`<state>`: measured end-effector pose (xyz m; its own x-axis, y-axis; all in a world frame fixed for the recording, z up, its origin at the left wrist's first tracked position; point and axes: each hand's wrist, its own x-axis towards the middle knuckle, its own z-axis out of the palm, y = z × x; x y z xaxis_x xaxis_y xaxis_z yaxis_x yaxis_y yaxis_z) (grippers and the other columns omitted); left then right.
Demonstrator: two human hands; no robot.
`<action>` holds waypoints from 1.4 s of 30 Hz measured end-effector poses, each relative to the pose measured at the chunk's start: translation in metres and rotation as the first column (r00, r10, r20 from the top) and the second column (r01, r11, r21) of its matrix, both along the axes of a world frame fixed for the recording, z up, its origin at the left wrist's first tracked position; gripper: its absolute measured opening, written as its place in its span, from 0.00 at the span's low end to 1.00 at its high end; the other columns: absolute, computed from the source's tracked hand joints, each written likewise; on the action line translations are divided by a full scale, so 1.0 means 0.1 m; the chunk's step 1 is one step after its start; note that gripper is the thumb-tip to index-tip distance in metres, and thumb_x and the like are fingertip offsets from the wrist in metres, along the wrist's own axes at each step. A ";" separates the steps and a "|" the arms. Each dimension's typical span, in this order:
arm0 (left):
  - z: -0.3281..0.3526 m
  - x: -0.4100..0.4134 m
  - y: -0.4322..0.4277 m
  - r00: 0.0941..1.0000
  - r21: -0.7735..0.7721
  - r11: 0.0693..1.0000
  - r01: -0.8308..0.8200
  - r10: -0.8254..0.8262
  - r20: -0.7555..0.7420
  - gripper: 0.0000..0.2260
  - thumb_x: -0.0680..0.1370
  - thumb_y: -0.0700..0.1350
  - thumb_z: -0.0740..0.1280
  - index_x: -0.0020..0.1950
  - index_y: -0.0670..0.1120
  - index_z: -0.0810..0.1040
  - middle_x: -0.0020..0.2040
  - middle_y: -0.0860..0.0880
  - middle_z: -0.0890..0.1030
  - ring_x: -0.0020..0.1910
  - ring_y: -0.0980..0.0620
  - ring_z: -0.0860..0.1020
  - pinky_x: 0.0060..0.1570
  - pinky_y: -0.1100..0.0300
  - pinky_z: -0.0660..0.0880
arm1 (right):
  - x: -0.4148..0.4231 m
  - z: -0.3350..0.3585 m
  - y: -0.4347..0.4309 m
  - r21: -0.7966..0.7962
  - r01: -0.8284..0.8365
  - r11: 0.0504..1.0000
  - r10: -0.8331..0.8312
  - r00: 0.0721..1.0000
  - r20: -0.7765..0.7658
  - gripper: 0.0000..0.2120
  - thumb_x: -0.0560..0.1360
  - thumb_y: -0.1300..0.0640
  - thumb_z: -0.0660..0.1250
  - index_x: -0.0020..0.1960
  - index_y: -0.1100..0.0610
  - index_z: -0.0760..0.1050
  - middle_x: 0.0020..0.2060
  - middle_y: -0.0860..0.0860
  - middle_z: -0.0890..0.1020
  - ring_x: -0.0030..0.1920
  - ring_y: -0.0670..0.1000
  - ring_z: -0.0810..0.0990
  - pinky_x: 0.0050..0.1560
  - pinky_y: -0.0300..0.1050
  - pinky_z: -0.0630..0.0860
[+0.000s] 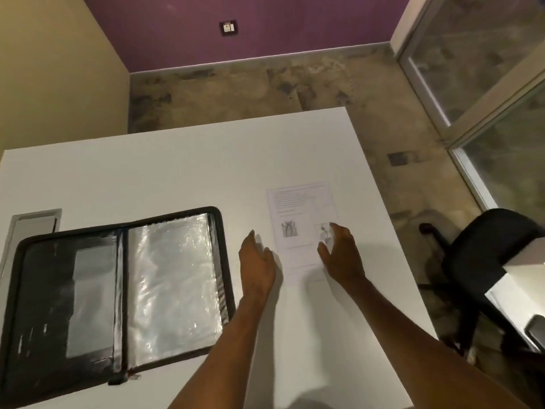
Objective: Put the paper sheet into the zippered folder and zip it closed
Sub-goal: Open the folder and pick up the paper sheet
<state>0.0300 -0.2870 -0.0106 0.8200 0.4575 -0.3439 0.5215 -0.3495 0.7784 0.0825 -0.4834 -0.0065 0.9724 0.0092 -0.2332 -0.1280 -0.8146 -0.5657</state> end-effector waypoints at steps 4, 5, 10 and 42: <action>-0.09 0.28 -0.30 0.997 -0.038 0.999 -0.002 -0.001 -0.074 0.27 0.83 0.40 0.63 0.82 0.40 0.61 0.79 0.41 0.67 0.79 0.43 0.65 0.77 0.56 0.59 | 0.32 -0.11 -0.12 0.048 0.046 0.998 -0.042 0.995 -0.087 0.28 0.79 0.51 0.68 0.75 0.58 0.67 0.70 0.57 0.76 0.69 0.58 0.74 0.69 0.55 0.72; -0.11 0.34 -0.35 0.996 -0.036 0.999 -0.004 0.001 -0.090 0.28 0.82 0.39 0.63 0.82 0.39 0.61 0.79 0.40 0.68 0.79 0.43 0.65 0.77 0.55 0.59 | 0.40 -0.14 -0.13 0.062 0.072 0.995 -0.065 0.991 -0.115 0.28 0.79 0.51 0.68 0.76 0.58 0.67 0.71 0.57 0.75 0.70 0.58 0.74 0.71 0.56 0.72; -0.19 0.57 -0.50 0.983 0.018 1.000 -0.022 0.025 -0.179 0.25 0.81 0.41 0.65 0.77 0.37 0.66 0.74 0.39 0.73 0.75 0.39 0.70 0.73 0.50 0.67 | 0.67 -0.31 -0.20 0.050 0.150 0.987 -0.135 0.963 -0.232 0.30 0.76 0.50 0.69 0.74 0.60 0.67 0.69 0.59 0.75 0.70 0.61 0.73 0.69 0.60 0.73; -0.28 0.99 -0.26 0.932 -0.344 0.890 -0.300 0.196 -0.305 0.09 0.78 0.37 0.64 0.53 0.44 0.83 0.48 0.45 0.87 0.38 0.46 0.81 0.36 0.58 0.77 | 0.64 -0.43 -0.31 0.132 0.169 0.977 -0.129 0.954 -0.270 0.32 0.77 0.54 0.71 0.77 0.59 0.64 0.74 0.56 0.71 0.74 0.58 0.69 0.73 0.55 0.70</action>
